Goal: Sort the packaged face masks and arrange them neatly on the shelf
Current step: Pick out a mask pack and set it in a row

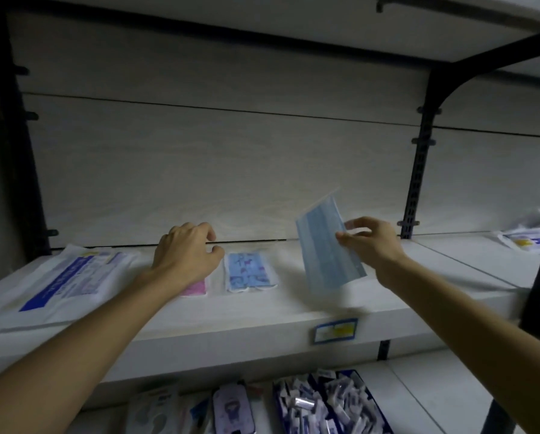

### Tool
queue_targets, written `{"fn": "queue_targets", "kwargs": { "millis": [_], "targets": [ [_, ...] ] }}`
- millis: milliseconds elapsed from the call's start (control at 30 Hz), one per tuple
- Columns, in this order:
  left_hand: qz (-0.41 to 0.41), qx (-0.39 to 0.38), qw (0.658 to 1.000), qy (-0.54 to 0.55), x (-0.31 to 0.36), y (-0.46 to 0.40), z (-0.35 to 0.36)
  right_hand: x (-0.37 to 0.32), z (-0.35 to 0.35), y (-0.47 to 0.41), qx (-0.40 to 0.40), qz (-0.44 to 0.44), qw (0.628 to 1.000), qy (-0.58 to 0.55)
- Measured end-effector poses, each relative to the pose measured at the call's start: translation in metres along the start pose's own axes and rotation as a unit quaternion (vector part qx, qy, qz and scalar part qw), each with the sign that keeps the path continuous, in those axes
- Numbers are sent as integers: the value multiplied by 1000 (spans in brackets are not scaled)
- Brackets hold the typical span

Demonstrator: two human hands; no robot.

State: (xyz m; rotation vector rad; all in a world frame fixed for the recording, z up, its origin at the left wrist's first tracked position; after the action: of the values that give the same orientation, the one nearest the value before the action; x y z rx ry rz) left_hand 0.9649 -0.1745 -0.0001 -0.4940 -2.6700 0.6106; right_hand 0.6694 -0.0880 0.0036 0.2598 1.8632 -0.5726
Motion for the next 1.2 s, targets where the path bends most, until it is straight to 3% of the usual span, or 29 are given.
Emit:
{"fn": "queue_targets", "kwargs": {
  "millis": [333,633,833,1200],
  "targets": [
    [-70,-2,998,-9,40,-4,30,50,-3,-58,-75,-12,988,135],
    [-67,-3,997,-49,56,-16,37,69,-5,-81,-105,-16,951,291],
    [-44,-14,995,-88,63,-22,35,64,-11,-82,-66,-47,911,404],
    [40,-28,998,-48,88,-35,30,20,-30,-45,37,-168,896,409]
  ]
}}
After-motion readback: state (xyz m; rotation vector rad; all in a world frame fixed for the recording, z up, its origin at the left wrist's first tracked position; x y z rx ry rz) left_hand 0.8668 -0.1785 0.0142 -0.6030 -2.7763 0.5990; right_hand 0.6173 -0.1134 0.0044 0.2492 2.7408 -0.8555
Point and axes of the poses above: each hand's wrist, its own y-axis away from the middle knuckle, its own z-axis out of the palm, x = y × z, the point moved 5 cm from there along -y, towards the middle knuckle, and after that the axes turned 7 degrees about -x, right-handed, at the moved point
